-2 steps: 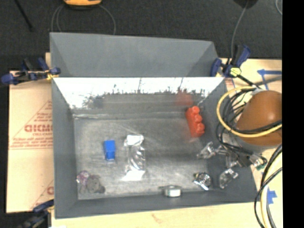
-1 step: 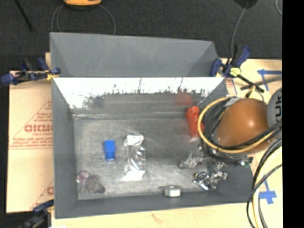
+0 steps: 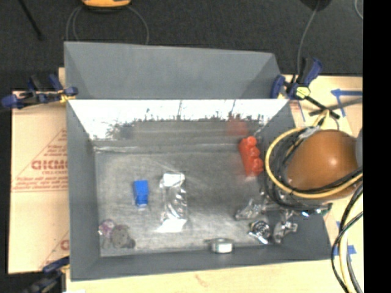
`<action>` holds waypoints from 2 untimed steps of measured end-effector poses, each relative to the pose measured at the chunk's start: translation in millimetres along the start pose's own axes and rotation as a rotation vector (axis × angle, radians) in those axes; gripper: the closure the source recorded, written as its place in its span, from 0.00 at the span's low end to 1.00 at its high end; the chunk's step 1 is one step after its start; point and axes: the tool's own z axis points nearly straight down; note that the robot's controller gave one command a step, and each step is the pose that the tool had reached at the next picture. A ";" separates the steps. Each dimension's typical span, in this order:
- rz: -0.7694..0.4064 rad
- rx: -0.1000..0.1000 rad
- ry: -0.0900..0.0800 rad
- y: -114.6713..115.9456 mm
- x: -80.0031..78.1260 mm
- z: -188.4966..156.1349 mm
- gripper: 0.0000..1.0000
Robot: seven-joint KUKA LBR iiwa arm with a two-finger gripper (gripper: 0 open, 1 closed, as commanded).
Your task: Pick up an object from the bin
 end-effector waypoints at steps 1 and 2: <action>0.000 0.004 0.009 -2.5 5.6 -0.5 1.00; 0.003 0.001 0.024 -5.8 2.1 -111.2 1.00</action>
Offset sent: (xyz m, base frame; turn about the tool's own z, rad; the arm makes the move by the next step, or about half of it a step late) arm 0.0000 0.0000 0.0000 0.0000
